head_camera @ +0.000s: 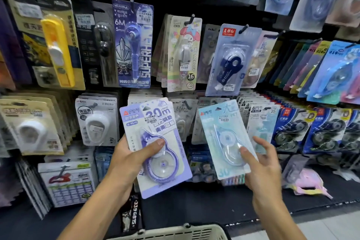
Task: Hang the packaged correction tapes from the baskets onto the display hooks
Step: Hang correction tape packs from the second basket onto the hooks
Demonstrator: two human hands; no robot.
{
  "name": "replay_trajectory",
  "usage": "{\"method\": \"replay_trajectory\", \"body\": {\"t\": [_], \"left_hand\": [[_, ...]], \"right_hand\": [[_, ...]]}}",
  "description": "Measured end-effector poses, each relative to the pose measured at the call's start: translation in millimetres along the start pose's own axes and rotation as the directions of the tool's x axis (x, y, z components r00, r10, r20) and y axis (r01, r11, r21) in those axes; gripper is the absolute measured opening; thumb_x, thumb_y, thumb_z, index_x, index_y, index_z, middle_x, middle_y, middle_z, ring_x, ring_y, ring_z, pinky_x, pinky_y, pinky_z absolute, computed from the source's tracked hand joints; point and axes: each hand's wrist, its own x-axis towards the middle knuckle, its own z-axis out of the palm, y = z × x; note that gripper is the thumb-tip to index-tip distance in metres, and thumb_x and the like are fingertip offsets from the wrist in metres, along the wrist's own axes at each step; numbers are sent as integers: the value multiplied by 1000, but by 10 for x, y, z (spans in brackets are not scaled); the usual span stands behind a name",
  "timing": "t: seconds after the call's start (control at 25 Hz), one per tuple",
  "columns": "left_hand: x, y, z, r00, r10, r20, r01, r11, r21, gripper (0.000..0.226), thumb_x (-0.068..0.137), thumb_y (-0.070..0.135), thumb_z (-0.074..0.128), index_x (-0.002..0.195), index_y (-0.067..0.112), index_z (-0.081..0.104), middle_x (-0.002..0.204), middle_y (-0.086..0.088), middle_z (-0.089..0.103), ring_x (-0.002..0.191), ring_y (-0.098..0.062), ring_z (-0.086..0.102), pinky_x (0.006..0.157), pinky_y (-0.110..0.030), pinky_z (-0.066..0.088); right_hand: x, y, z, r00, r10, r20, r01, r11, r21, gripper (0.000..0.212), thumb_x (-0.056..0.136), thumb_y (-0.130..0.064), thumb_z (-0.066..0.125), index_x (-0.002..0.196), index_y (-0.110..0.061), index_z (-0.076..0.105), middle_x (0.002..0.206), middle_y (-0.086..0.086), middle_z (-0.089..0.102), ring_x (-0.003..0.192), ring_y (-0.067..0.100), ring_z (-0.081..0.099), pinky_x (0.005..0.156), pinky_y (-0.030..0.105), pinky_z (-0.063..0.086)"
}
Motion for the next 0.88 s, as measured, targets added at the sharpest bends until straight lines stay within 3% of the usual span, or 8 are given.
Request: {"method": "replay_trajectory", "body": {"t": [0.12, 0.24, 0.44, 0.6, 0.68, 0.8, 0.88], "left_hand": [[-11, 2, 15, 1000, 1, 13, -1, 1000, 16, 73, 46, 33, 97, 114, 21, 72, 109, -3, 79, 95, -25, 78, 68, -29, 63], [-32, 12, 44, 999, 0, 34, -1, 1000, 26, 73, 48, 38, 94, 116, 24, 71, 111, -2, 79, 98, -25, 77, 76, -35, 62], [-27, 27, 60, 1000, 9, 23, -10, 1000, 29, 75, 49, 38, 92, 118, 21, 70, 111, -3, 79, 98, -26, 77, 74, -33, 64], [-7, 31, 68, 1000, 13, 10, -13, 1000, 22, 77, 49, 37, 91, 120, 18, 69, 111, -3, 79, 98, -25, 77, 74, -33, 64], [-5, 31, 67, 1000, 13, 7, -13, 1000, 24, 78, 49, 38, 91, 121, 19, 68, 111, -2, 79, 99, -25, 77, 77, -36, 62], [5, 31, 49, 1000, 19, 11, -19, 1000, 23, 74, 52, 32, 95, 120, 19, 68, 111, -1, 79, 97, -24, 77, 74, -35, 63], [16, 29, 52, 999, 30, 11, -30, 999, 20, 75, 52, 23, 98, 120, 18, 68, 111, -2, 79, 96, -24, 77, 71, -32, 64]], "right_hand": [[-72, 46, -59, 997, -14, -72, 16, 999, 31, 17, 90, -15, 73, 96, -31, 68, 84, -8, 75, 49, 5, 61, 36, 20, 37], [-75, 45, -79, 990, 26, -141, -9, 993, 121, 14, 92, -12, 70, 85, -24, 70, 69, -11, 71, 40, 4, 53, 33, 15, 30], [-178, -14, -108, 999, -34, 35, 25, 977, 212, 10, 88, -12, 70, 84, -20, 74, 75, -4, 68, 43, 1, 51, 35, 14, 33], [-120, 44, -124, 997, -82, 10, 77, 957, 279, 16, 95, -8, 63, 88, -21, 70, 65, -4, 61, 34, 5, 34, 34, 17, 29], [-130, 63, -157, 997, -75, 13, 68, 952, 300, 21, 94, -6, 62, 85, -23, 71, 64, -6, 62, 35, 4, 35, 34, 15, 27], [-211, 60, -199, 994, -76, 75, 46, 941, 336, 12, 85, -18, 66, 88, -29, 71, 77, -9, 67, 38, 3, 40, 36, 14, 28], [-157, 62, -174, 997, -47, 59, 28, 959, 283, 13, 90, -19, 67, 93, -31, 72, 82, -12, 70, 40, 5, 42, 35, 18, 31]]}}
